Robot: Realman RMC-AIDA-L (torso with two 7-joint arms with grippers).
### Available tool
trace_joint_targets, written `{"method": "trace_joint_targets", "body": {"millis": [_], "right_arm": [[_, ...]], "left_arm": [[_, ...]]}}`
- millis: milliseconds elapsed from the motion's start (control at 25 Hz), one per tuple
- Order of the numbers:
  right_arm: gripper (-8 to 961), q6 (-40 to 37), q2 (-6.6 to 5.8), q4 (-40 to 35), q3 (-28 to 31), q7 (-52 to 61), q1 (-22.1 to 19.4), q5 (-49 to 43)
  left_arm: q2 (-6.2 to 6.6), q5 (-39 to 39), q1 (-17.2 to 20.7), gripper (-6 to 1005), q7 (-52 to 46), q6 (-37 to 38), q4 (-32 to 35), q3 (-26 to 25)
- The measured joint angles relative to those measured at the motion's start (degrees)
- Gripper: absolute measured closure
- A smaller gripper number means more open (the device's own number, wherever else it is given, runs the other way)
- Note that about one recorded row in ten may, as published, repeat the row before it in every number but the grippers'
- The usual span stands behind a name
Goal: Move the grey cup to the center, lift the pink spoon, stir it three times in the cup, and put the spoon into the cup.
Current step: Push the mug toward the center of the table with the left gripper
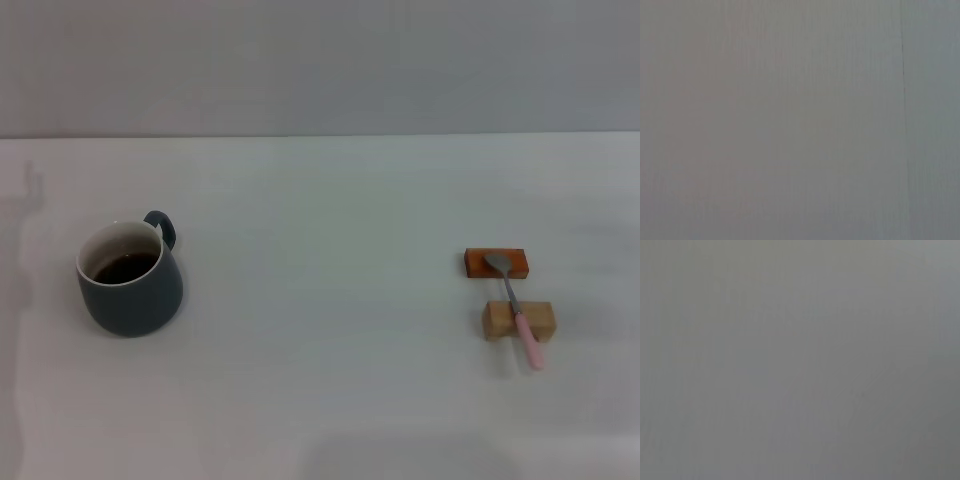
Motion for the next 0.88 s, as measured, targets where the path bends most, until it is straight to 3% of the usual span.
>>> {"method": "trace_joint_targets", "body": {"millis": [880], "right_arm": [[598,0.3,0.09,0.4,-0.2,-0.1,0.0,0.0]], "left_arm": [[0.09,0.2,0.2,440,0.7,0.1,0.0,0.5]]}}
